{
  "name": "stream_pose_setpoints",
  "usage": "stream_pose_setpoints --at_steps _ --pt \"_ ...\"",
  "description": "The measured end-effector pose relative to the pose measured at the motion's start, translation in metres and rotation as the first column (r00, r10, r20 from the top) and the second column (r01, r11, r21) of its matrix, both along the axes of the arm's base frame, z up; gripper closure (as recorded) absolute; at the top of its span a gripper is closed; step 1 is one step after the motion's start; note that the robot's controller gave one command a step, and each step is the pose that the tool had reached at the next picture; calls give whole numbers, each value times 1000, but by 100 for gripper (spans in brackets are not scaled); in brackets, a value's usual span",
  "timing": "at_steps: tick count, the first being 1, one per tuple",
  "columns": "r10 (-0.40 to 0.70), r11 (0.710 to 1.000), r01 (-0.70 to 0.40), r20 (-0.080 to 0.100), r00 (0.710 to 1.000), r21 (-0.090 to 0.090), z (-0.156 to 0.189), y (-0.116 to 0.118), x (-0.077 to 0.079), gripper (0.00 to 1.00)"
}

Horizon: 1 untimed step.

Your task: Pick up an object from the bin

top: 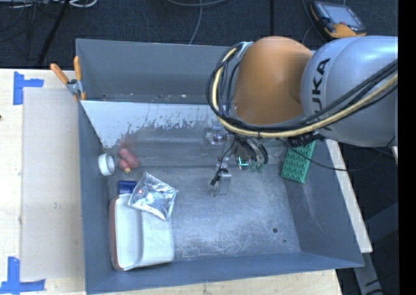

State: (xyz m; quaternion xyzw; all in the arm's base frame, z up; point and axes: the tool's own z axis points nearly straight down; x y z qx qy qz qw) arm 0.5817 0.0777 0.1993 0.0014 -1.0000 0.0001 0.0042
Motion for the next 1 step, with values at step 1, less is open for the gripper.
stream_pose_setpoints --at_steps 1 --pt "217 976 -217 1 976 2 -121 65 -15 0"
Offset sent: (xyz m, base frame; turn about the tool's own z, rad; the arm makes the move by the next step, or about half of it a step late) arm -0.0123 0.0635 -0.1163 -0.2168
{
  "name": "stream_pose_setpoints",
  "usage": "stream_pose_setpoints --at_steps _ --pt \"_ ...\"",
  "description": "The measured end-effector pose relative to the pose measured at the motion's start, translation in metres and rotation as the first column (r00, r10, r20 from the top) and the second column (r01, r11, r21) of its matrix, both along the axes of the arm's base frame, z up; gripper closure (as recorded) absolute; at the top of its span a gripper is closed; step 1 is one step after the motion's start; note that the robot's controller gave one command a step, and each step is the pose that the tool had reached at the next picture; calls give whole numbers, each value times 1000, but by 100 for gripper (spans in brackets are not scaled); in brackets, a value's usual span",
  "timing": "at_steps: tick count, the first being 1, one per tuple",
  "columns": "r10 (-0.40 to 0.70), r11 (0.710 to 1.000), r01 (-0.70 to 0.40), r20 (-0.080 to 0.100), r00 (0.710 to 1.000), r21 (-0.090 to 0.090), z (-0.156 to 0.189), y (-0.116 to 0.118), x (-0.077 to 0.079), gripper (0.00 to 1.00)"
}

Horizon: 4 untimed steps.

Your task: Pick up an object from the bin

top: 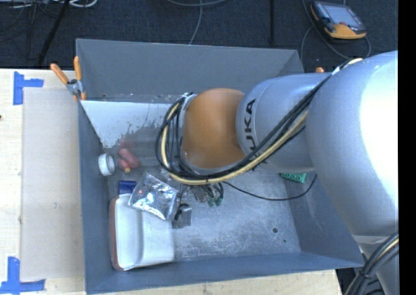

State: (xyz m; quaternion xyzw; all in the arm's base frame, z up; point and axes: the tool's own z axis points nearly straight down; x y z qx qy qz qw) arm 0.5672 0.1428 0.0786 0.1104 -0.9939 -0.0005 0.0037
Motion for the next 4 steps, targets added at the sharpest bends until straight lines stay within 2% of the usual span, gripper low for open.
stream_pose_setpoints --at_steps 1,2,3,4 --pt "89 996 -89 5 996 -9 -10 24 40 0" --pt "83 997 -83 8 997 -4 -9 24 40 100" --pt "8 1000 -8 15 1000 3 106 40 27 100" --pt "17 1000 -17 15 1000 2 159 44 26 100"
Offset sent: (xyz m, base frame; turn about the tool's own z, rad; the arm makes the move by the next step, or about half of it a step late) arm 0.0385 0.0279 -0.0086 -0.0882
